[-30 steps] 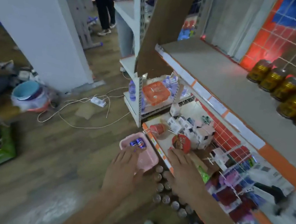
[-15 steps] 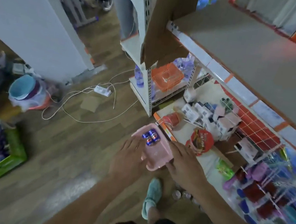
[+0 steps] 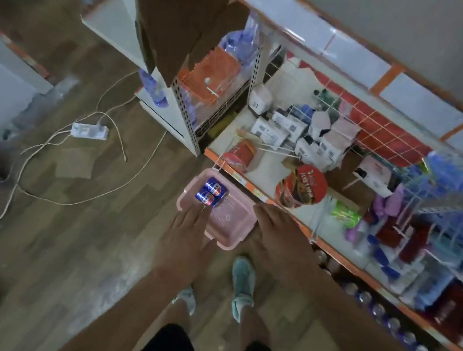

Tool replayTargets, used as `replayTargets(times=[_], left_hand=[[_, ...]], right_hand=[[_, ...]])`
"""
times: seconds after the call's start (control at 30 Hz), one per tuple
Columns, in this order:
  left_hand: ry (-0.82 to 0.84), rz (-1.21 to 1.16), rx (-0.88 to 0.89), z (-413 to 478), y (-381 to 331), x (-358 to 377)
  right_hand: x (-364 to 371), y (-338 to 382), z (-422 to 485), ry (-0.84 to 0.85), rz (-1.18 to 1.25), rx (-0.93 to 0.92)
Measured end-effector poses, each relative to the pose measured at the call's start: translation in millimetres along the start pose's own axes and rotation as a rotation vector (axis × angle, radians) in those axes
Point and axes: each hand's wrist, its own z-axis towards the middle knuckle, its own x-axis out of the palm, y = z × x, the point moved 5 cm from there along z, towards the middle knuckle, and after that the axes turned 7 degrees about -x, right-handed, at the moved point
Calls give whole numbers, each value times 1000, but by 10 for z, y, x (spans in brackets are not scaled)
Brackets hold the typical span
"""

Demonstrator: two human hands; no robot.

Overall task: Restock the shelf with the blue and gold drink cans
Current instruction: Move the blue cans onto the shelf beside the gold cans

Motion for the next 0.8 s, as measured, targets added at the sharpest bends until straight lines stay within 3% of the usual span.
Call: replayTargets(times=[0.23,0.43,0.63,0.8], left_hand=[[85,80,118,795,881,1132],[88,47,50,1443,1820,2569],[121,90,115,2001,2678,4085],[53,204,184,2449,2832,4746]], right_hand=[[1324,-219,553,44,43,154],[2987,-829,1035,50,132,233],[4585,-1394,1542,105,90,180],[5260,-1661,2100,35,0,64]])
